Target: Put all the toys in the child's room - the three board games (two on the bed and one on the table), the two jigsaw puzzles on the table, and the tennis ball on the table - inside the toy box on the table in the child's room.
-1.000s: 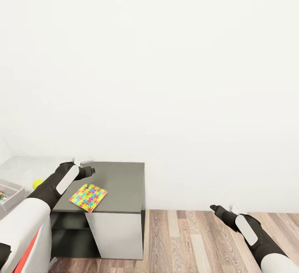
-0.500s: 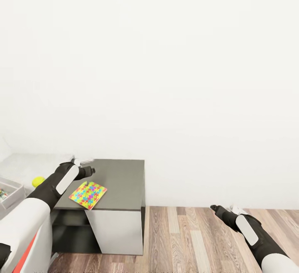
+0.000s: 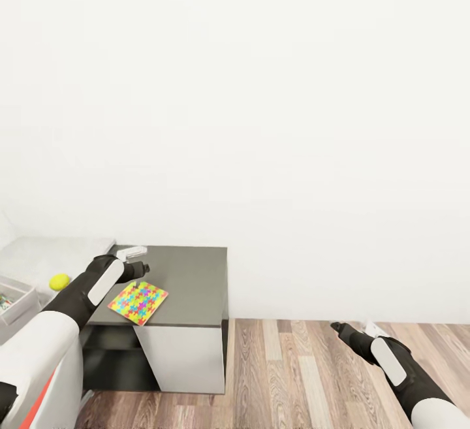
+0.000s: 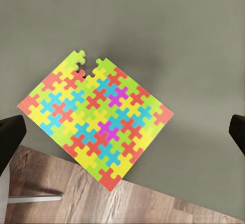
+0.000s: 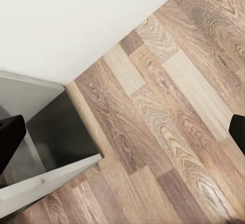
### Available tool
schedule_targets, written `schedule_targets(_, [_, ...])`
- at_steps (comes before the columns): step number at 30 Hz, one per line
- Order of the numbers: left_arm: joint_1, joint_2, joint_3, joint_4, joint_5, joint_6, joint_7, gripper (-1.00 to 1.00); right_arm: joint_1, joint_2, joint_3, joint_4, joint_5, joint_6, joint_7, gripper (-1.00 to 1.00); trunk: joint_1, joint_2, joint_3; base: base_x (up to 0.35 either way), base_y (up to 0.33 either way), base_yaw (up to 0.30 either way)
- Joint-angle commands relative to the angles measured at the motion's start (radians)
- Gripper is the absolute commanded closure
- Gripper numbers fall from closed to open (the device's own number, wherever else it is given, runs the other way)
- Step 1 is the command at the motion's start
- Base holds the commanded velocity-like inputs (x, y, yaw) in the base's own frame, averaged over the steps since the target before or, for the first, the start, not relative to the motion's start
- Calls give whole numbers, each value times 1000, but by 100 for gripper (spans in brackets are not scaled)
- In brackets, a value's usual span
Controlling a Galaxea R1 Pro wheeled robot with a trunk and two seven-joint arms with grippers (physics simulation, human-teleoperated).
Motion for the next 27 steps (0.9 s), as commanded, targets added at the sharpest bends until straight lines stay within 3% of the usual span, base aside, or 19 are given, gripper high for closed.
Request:
schedule_targets(1, [-1,1,-6,-1,11,2,9,-100,-1,0,-1,-2,-11,4,-8,-100,1,-2,-4,0,0,0])
schedule_targets(20, [0,4,-7,-1,8,-4,9,-100,-1,1,-2,-2,-12,4,-8,-100,1,-2,-35,2,0,0])
schedule_targets(27, [0,4,-7,-1,9,-4,9,-100,-1,1,-3,-2,-11,2,-7,-100,1,-2,-47,176,0,0])
